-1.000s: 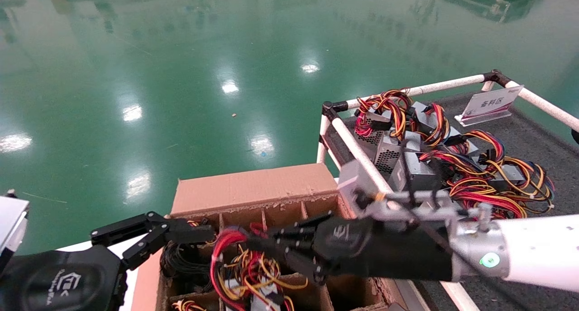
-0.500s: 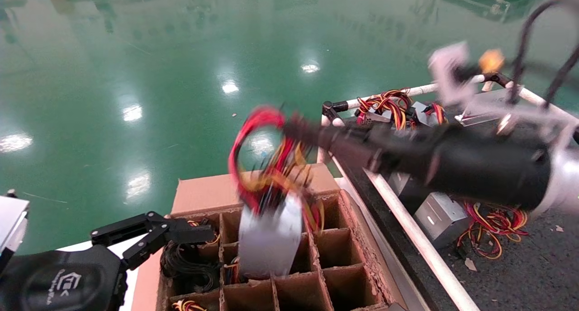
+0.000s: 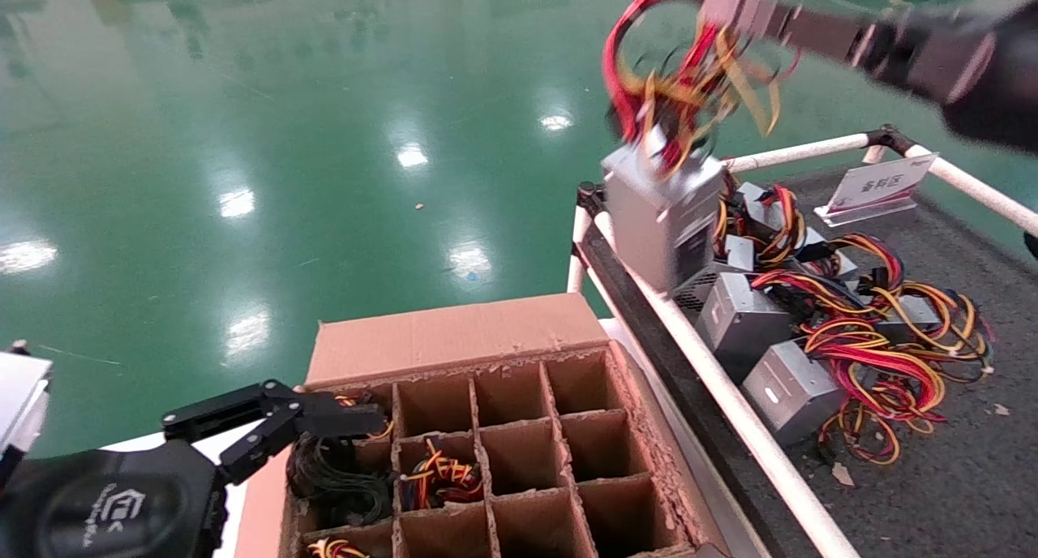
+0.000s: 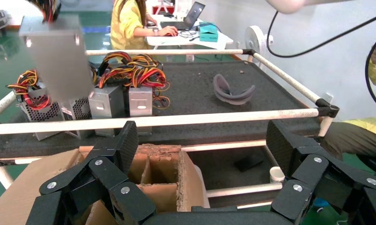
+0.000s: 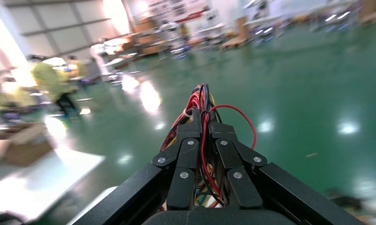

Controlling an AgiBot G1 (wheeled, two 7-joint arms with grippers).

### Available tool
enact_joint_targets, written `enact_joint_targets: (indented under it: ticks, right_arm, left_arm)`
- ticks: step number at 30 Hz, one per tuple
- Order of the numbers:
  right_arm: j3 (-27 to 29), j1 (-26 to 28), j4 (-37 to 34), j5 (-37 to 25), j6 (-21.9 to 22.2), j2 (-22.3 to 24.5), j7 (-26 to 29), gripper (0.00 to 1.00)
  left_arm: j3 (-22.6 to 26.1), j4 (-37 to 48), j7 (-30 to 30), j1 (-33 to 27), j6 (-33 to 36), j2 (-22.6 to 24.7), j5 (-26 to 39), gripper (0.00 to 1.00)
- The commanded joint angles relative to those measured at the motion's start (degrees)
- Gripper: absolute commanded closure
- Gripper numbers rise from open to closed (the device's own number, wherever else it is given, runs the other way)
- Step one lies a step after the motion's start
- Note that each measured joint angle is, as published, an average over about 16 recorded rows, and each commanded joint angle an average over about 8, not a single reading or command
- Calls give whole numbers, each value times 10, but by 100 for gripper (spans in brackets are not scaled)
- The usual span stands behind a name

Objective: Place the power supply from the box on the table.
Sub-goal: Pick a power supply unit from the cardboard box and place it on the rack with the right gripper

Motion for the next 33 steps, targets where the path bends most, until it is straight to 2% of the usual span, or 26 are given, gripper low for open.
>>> enact_joint_targets:
  ticks: [1, 7, 13, 17, 22, 27, 33]
  right_arm:
    - [-2, 26, -36, -15, 3, -2, -18, 100]
    - [-2, 90, -151, -41, 29, -24, -84, 100]
    - [0, 143, -262, -59, 82, -43, -153, 100]
    - [2, 170, -323, -67, 132, -52, -190, 100]
    - [5, 193, -381, -72, 218, -65, -223, 100]
    - [6, 204, -418, -76, 302, -76, -246, 100]
    - [7, 198, -442, -76, 362, -79, -266, 100]
  left_arm:
    - [0, 0, 0, 0, 0, 0, 0, 0]
    - [0, 0, 0, 0, 0, 0, 0, 0]
    - [0, 0, 0, 0, 0, 0, 0, 0]
    - [1, 0, 0, 0, 0, 0, 0, 0]
    - [1, 0, 0, 0, 0, 0, -1, 0]
    - [1, 0, 0, 0, 0, 0, -1, 0]
    - [1, 0, 1, 0, -1, 0, -1, 0]
